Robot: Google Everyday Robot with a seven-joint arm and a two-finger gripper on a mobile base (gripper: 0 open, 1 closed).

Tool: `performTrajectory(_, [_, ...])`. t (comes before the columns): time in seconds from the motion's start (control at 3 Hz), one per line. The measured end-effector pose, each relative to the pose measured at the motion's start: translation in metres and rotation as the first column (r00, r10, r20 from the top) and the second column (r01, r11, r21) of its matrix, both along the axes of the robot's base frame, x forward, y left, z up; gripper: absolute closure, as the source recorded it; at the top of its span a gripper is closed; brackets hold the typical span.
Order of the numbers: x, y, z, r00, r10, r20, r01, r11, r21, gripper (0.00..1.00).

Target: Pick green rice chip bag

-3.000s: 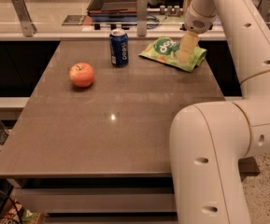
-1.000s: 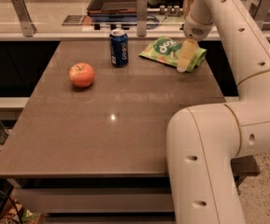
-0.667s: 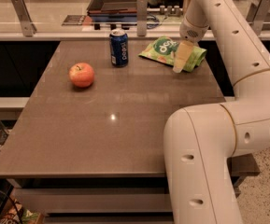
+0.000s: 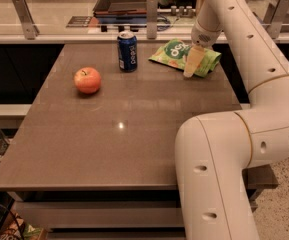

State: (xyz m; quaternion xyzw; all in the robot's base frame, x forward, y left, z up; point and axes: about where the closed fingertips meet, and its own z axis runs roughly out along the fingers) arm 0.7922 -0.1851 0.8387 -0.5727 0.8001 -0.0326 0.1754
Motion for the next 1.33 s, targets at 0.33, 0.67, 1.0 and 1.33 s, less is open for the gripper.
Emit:
performTrajectory(0.33, [0.0044,0.0017,-0.0032,1.0,0.0,0.008,0.0,1.0,0.003,0.39])
performTrajectory(0.67, [0.008,0.0032,-0.0066,0.9999,0.0,0.014,0.0,1.0,0.005,0.62])
performTrajectory(1.0, [0.01,0.0041,-0.0076,0.9999,0.0,0.017,0.0,1.0,0.006,0.85])
performTrajectory(1.33, [0.0092,0.0045,-0.0063,0.9999,0.0,0.017,0.0,1.0,0.006,1.0])
